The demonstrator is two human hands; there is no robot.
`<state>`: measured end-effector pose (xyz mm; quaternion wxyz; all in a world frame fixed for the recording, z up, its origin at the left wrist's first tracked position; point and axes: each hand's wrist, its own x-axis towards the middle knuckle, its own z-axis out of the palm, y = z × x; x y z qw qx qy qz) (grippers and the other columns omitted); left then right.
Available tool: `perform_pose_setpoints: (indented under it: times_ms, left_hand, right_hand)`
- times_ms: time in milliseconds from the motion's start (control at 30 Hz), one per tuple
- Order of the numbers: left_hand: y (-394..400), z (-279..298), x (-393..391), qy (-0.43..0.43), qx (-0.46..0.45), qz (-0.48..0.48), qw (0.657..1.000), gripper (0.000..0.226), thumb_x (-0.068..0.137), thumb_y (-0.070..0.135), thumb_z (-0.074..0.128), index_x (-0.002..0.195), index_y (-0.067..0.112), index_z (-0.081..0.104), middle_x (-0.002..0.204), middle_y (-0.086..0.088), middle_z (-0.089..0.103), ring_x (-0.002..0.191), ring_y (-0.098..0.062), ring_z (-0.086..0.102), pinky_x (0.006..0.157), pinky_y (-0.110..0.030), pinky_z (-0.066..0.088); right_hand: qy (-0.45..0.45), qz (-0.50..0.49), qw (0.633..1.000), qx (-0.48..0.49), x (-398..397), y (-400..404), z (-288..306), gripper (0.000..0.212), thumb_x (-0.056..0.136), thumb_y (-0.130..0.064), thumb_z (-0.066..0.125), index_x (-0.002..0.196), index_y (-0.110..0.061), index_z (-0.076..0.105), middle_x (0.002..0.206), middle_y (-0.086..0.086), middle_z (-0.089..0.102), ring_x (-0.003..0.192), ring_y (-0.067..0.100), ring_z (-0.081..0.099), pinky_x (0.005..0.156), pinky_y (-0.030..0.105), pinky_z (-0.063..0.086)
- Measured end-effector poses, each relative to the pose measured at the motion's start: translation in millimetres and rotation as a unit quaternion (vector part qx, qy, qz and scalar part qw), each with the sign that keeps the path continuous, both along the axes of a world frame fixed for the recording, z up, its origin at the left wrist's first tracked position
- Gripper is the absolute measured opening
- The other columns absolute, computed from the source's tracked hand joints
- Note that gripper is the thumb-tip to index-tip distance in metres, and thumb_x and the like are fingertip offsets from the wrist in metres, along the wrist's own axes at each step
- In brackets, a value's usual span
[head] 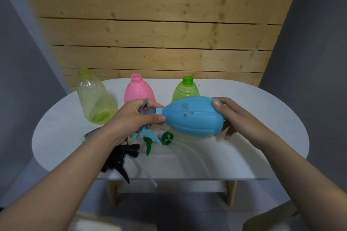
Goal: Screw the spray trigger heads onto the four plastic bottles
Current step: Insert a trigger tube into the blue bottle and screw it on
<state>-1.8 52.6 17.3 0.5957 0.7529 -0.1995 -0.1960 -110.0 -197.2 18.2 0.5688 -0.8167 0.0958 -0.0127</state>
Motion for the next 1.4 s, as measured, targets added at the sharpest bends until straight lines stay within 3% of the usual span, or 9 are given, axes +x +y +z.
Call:
perform_pose_setpoints:
  times_ms: [200, 467, 600, 833, 1000, 1067, 1133, 1267, 1400]
  left_hand:
    - [-1, 1, 0, 0.017, -0.016, 0.007, 1.000, 0.021, 0.074, 0.007, 0.072, 0.094, 0.012, 0.069, 0.062, 0.009, 0.072, 0.049, 0.002, 0.061, 0.040, -0.008, 0.039]
    - [-4, 1, -5, -0.055, -0.014, -0.010, 0.998, 0.020, 0.074, 0.007, 0.073, 0.085, 0.019, 0.061, 0.064, 0.021, 0.070, 0.053, 0.007, 0.061, 0.045, -0.006, 0.041]
    - [-4, 1, -5, -0.078, -0.015, -0.022, 0.997, 0.022, 0.072, 0.009, 0.074, 0.087, 0.019, 0.061, 0.076, 0.013, 0.072, 0.070, 0.002, 0.067, 0.059, -0.012, 0.050]
    - [-6, 4, -7, -0.112, 0.003, -0.044, 0.993, 0.027, 0.075, 0.008, 0.072, 0.100, 0.007, 0.059, 0.091, 0.001, 0.066, 0.069, 0.004, 0.062, 0.057, -0.013, 0.049]
    - [-10, 5, -8, -0.133, 0.010, -0.036, 0.990, 0.028, 0.074, 0.016, 0.074, 0.099, 0.012, 0.062, 0.093, 0.001, 0.067, 0.070, 0.003, 0.062, 0.057, -0.013, 0.048]
    - [-11, 8, -4, -0.131, 0.010, -0.028, 0.991, 0.027, 0.073, 0.014, 0.075, 0.098, 0.016, 0.064, 0.091, 0.001, 0.067, 0.068, 0.003, 0.061, 0.058, -0.013, 0.048]
    - [-11, 10, -1, -0.123, 0.009, -0.024, 0.992, 0.027, 0.071, 0.011, 0.077, 0.095, 0.018, 0.067, 0.084, 0.007, 0.068, 0.065, 0.004, 0.061, 0.059, -0.013, 0.049]
    - [-19, 11, -2, -0.138, 0.029, -0.036, 0.989, 0.027, 0.066, 0.015, 0.081, 0.087, 0.026, 0.068, 0.073, 0.020, 0.069, 0.067, 0.005, 0.062, 0.061, -0.010, 0.048]
    - [-32, 12, -7, -0.164, 0.032, -0.055, 0.984, 0.033, 0.056, 0.028, 0.085, 0.084, 0.032, 0.068, 0.074, 0.025, 0.068, 0.071, 0.007, 0.062, 0.064, -0.008, 0.047]
  right_hand:
    - [0.000, 0.049, 0.997, 0.061, 1, 1, -1, 0.062, 0.074, -0.060, 0.063, 0.129, -0.038, 0.047, 0.107, 0.001, 0.070, 0.092, 0.017, 0.069, 0.068, 0.026, 0.055]
    - [0.042, 0.020, 0.995, 0.091, 5, 1, -2, 0.057, 0.075, -0.067, 0.050, 0.110, -0.025, 0.065, 0.079, 0.011, 0.071, 0.062, 0.024, 0.066, 0.047, 0.025, 0.047]
    - [0.054, 0.021, 0.991, 0.119, 3, -2, 0, 0.048, 0.074, -0.069, 0.050, 0.102, -0.034, 0.067, 0.075, 0.012, 0.070, 0.056, 0.023, 0.063, 0.046, 0.028, 0.049]
    - [0.085, 0.014, 0.989, 0.120, 0, -3, 7, 0.063, 0.058, -0.075, 0.053, 0.102, -0.031, 0.064, 0.062, 0.008, 0.058, 0.046, 0.017, 0.053, 0.042, 0.025, 0.045]
    - [0.089, 0.010, 0.989, 0.120, -2, -5, 6, 0.057, 0.071, -0.072, 0.048, 0.104, -0.028, 0.063, 0.061, 0.010, 0.060, 0.048, 0.019, 0.056, 0.047, 0.029, 0.050]
    - [0.080, 0.016, 0.992, 0.093, -4, -5, 5, 0.053, 0.079, -0.068, 0.044, 0.111, -0.030, 0.062, 0.087, 0.015, 0.072, 0.070, 0.024, 0.070, 0.066, 0.037, 0.059]
    - [0.029, 0.013, 0.999, 0.016, -5, -7, 5, 0.054, 0.076, -0.067, 0.049, 0.120, -0.038, 0.058, 0.112, 0.000, 0.069, 0.096, 0.014, 0.068, 0.087, 0.035, 0.055]
    - [-0.050, 0.064, 0.987, -0.136, -7, -2, 10, 0.064, 0.067, -0.057, 0.071, 0.125, -0.043, 0.051, 0.118, -0.020, 0.058, 0.101, -0.005, 0.058, 0.076, 0.010, 0.048]
    - [-0.032, 0.084, 0.959, -0.267, -3, 5, 7, 0.083, 0.057, -0.055, 0.078, 0.130, -0.043, 0.042, 0.120, -0.018, 0.055, 0.104, 0.007, 0.055, 0.085, 0.029, 0.051]
